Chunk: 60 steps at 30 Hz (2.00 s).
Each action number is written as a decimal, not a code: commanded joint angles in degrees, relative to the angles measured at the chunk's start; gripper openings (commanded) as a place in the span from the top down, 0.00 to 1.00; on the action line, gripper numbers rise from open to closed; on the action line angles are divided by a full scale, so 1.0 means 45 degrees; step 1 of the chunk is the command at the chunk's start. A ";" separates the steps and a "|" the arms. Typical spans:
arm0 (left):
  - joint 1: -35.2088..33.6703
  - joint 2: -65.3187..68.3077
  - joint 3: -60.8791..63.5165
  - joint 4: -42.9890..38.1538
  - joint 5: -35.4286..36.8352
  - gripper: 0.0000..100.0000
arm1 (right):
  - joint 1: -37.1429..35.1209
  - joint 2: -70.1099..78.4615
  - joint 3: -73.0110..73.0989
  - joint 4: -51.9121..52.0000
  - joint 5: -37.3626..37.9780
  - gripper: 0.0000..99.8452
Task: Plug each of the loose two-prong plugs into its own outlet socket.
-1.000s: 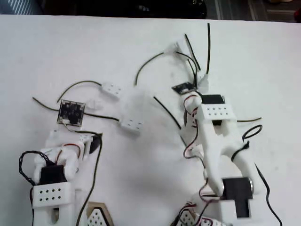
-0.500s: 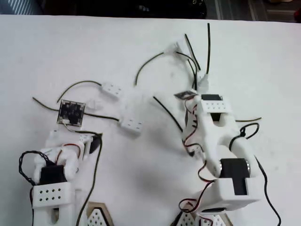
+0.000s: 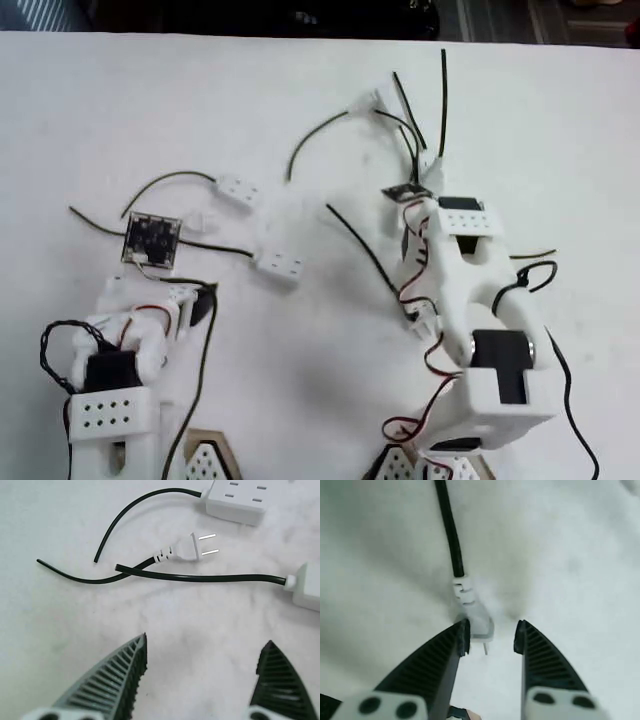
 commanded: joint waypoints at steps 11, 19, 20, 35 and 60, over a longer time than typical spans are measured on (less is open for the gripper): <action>0.0127 -0.0166 -0.0039 -0.0176 -0.0078 0.66 | -0.1592 0.0869 0.0156 -0.0166 -0.0606 0.93; 0.0127 -0.0166 -0.0039 -0.0176 -0.0078 0.66 | -0.1612 0.0772 0.0156 -0.0147 -0.0801 0.98; 0.0127 -0.0166 -0.0039 -0.0176 -0.0078 0.66 | -0.1631 0.0772 0.0117 -0.0029 -0.0801 0.97; 0.0127 -0.0166 -0.0039 -0.0176 -0.0078 0.66 | -0.2510 0.0772 -0.0215 0.1182 -0.1426 0.98; 0.0127 -0.0166 -0.0039 -0.0156 -0.0098 0.66 | -0.2647 0.0596 -0.1250 0.2862 -0.1368 0.98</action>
